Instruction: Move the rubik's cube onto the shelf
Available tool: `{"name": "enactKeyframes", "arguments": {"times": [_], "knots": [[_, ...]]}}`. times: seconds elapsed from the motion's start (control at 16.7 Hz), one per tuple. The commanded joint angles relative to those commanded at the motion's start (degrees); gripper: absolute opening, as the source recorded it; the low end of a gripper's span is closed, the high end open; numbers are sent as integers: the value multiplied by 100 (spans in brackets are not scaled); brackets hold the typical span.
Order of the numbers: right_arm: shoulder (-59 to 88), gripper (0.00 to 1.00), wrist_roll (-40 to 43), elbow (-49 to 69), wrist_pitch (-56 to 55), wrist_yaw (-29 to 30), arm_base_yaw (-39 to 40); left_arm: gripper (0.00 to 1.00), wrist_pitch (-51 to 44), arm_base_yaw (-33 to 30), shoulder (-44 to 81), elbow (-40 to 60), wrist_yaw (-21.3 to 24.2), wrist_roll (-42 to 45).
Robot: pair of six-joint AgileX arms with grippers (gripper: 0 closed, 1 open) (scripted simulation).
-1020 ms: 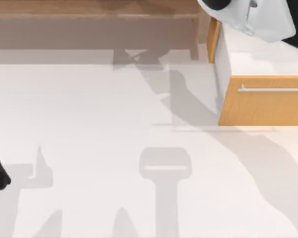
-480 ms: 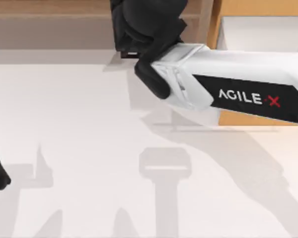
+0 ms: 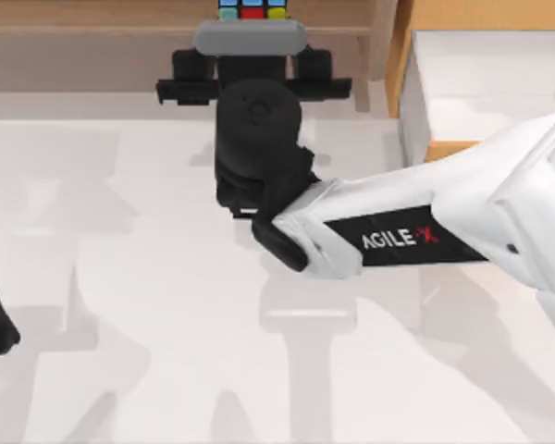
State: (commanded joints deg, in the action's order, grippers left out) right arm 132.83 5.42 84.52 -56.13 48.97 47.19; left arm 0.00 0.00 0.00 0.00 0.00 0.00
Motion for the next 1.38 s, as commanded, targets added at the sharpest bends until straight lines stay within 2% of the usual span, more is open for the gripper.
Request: {"name": "enactKeyframes", "arguments": {"times": [0.42, 0.84, 1.02, 1.38], "knots": [[142, 0, 14, 205, -127, -18, -123, 100, 0, 0, 0, 0, 0, 0], [913, 0, 2, 1965, -765, -154, -429, 100, 0, 0, 0, 0, 0, 0], [1082, 0, -43, 2324, -333, -241, -516, 100, 0, 0, 0, 0, 0, 0], [1290, 0, -125, 2778, 1270, -635, -764, 100, 0, 0, 0, 0, 0, 0]]}}
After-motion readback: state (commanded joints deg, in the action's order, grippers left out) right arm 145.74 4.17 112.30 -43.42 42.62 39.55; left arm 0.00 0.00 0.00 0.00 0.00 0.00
